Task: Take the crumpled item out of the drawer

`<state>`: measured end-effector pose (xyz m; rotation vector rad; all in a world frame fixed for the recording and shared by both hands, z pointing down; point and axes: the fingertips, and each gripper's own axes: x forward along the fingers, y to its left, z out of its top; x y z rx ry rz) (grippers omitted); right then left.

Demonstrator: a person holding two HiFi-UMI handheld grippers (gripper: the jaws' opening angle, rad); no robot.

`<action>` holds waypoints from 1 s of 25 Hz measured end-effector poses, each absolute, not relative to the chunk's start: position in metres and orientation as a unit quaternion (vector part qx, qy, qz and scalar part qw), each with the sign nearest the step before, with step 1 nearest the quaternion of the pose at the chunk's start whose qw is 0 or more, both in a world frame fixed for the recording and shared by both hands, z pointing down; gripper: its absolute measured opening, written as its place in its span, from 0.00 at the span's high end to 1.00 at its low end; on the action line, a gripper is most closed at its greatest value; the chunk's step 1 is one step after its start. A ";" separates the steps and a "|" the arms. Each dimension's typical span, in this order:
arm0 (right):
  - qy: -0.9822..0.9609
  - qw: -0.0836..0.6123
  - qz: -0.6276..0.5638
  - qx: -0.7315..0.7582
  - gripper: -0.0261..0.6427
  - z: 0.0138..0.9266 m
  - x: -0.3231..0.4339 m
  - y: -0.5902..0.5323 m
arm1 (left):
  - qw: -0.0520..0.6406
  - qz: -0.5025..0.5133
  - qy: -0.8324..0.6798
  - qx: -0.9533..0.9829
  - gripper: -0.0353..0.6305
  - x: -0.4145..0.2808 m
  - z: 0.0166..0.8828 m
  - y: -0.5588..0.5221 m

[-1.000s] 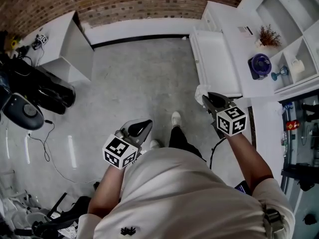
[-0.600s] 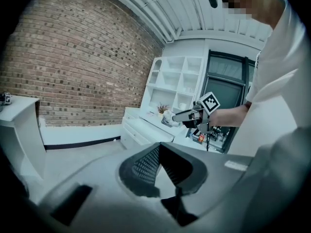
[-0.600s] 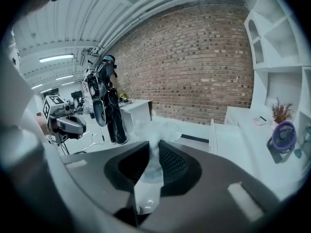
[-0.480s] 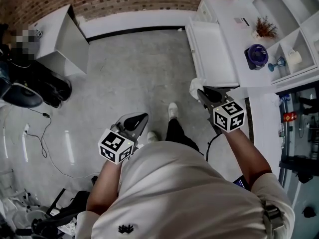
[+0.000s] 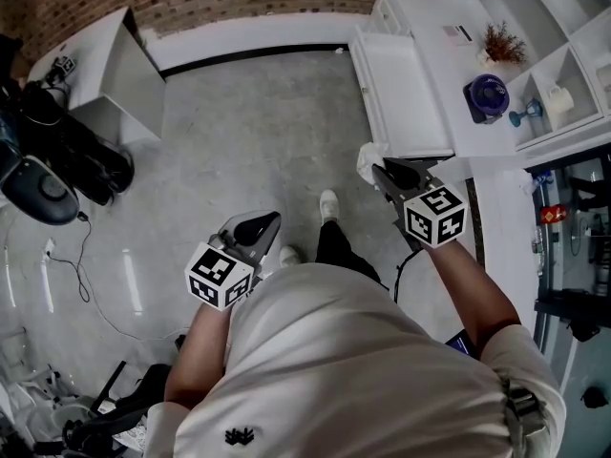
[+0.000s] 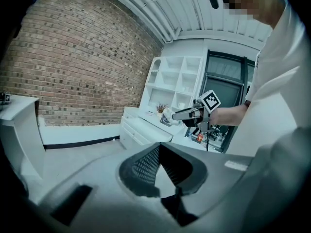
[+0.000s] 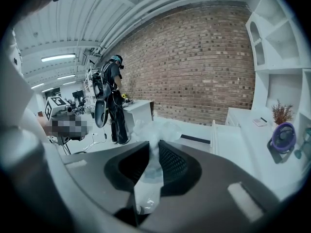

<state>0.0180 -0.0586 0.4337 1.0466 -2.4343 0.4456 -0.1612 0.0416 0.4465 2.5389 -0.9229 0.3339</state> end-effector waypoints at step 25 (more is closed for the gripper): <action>-0.888 0.233 0.167 0.360 0.85 0.437 0.009 -0.061 | 0.216 0.126 -0.335 0.909 0.94 -0.164 0.453 0.034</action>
